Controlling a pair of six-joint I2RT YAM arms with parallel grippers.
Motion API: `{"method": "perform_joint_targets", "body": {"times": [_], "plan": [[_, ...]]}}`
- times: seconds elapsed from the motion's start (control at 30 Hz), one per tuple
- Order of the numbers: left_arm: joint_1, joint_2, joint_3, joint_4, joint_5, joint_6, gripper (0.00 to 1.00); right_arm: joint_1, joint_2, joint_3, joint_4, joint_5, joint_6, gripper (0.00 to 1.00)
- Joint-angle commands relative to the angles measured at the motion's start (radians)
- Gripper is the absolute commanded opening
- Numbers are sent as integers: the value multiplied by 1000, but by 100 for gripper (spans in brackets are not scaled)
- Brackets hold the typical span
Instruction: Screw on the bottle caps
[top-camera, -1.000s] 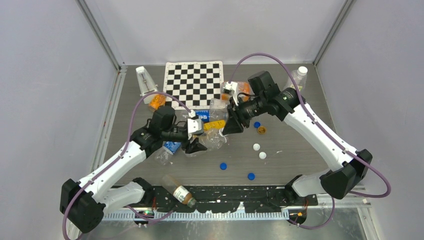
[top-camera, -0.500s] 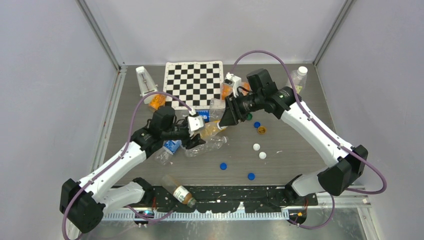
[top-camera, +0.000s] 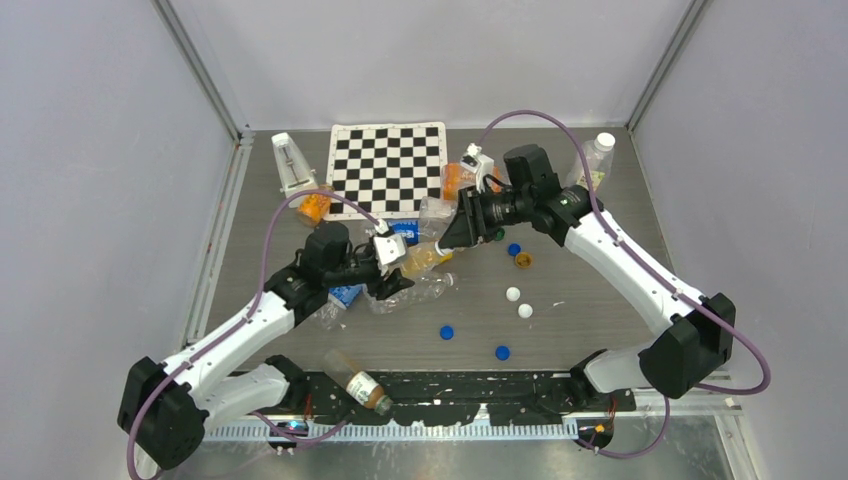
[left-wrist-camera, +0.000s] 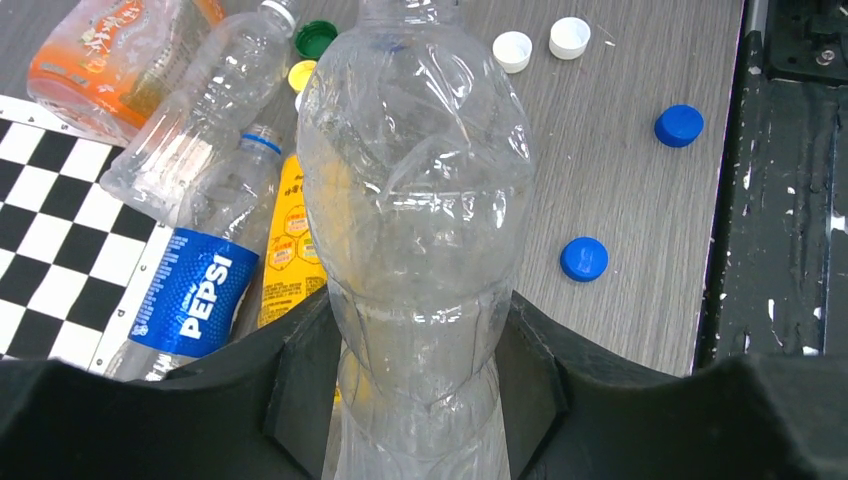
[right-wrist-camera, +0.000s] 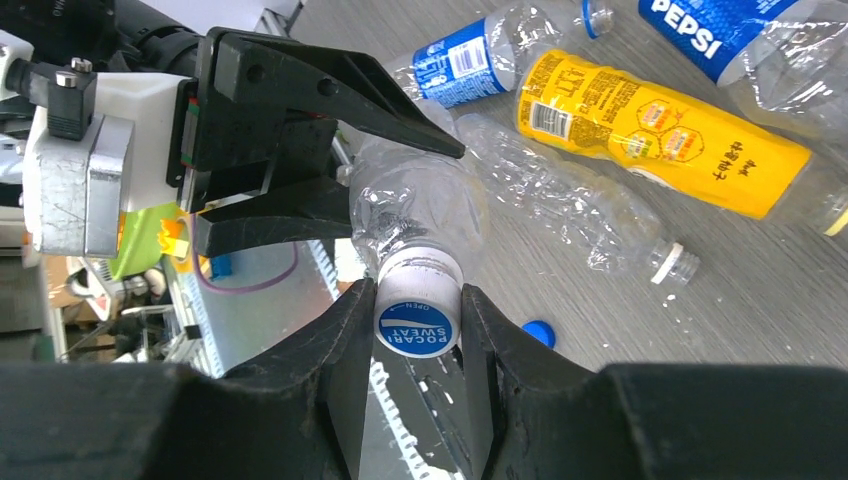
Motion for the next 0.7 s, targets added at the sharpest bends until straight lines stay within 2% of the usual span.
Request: {"method": "perform_joint_targets", "body": {"times": [0.0, 0.47, 0.57, 0.67], "plan": [[-23, -53, 21, 309, 152, 22, 0, -22, 18, -21, 77, -170, 46, 3], [-23, -56, 21, 284, 184, 69, 0, -60, 38, 11, 35, -346, 14, 4], [-24, -44, 41, 245, 184, 52, 0, -62, 33, 20, 7, -341, -13, 4], [-24, -37, 48, 245, 155, 16, 0, -61, 34, 47, -44, -273, -68, 4]]}}
